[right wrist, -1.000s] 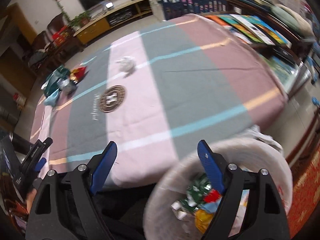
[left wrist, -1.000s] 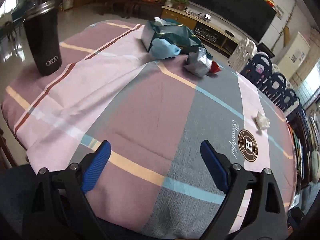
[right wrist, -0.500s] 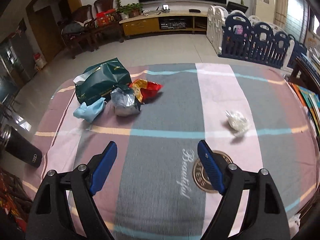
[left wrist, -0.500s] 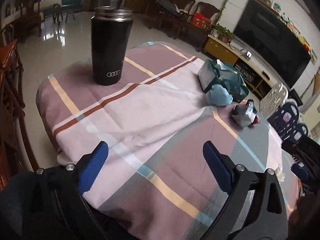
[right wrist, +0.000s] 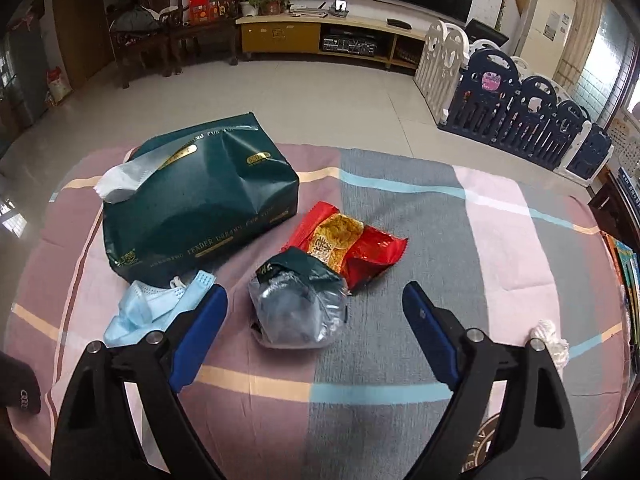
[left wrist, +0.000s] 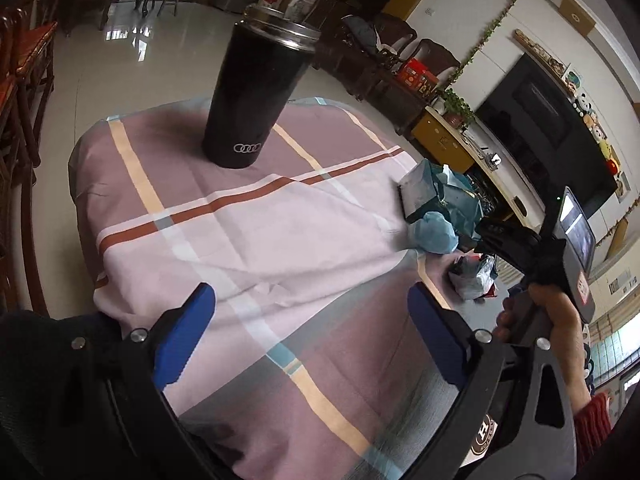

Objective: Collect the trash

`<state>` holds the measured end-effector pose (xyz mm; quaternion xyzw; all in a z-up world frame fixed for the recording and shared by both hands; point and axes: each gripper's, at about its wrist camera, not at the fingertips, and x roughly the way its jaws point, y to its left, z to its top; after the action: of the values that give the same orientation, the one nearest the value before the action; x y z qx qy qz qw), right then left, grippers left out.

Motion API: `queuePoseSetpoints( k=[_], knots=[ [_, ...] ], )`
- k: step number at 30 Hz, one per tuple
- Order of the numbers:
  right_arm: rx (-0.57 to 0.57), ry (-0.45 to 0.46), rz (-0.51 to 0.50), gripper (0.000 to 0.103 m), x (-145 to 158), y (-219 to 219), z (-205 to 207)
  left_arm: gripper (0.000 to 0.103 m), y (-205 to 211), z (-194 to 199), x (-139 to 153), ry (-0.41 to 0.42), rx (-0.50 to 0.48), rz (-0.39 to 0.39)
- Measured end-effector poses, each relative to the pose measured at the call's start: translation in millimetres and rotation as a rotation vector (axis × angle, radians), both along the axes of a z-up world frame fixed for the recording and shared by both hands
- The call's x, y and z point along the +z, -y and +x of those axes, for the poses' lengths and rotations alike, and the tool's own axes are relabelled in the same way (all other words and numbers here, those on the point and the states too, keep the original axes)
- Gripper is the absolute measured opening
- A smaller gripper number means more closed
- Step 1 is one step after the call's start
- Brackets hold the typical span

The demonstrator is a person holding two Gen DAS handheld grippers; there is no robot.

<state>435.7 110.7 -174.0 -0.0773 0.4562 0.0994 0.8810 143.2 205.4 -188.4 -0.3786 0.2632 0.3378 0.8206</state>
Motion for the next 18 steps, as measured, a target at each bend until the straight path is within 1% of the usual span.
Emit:
queuePoseSetpoints(
  k=[1, 2, 3, 5, 7, 10, 15, 17, 18],
  knots=[
    [0.008, -0.027, 0.012, 0.081, -6, -2, 5, 0.096, 0, 1, 0, -0.001, -0.002, 0.0],
    [0.02, -0.047, 0.021, 0.068, -10, -3, 7, 0.097, -1, 1, -1, 0.0, -0.002, -0.004],
    [0.042, -0.08, 0.029, 0.046, -15, -4, 8, 0.097, -1, 1, -1, 0.002, 0.001, -0.008],
    [0.088, -0.073, 0.039, 0.045, -14, -1, -3, 0.097, -4, -1, -3, 0.008, 0.013, -0.023],
    [0.145, -0.09, 0.047, 0.044, -12, 4, -16, 0.097, -6, -3, -5, 0.019, 0.023, -0.044],
    [0.188, -0.12, 0.086, 0.044, -8, 23, -45, 0.097, -7, -4, -6, 0.026, 0.025, -0.06],
    [0.259, -0.25, 0.246, 0.044, -5, 64, -98, 0.097, -7, -4, -7, 0.029, 0.021, -0.072],
    [0.306, -0.308, 0.304, 0.046, -6, 74, -117, 0.097, -8, -5, -7, 0.033, 0.022, -0.077],
    [0.323, -0.329, 0.318, 0.051, -6, 78, -123, 0.097, -8, -5, -8, 0.035, 0.022, -0.082]
  ],
)
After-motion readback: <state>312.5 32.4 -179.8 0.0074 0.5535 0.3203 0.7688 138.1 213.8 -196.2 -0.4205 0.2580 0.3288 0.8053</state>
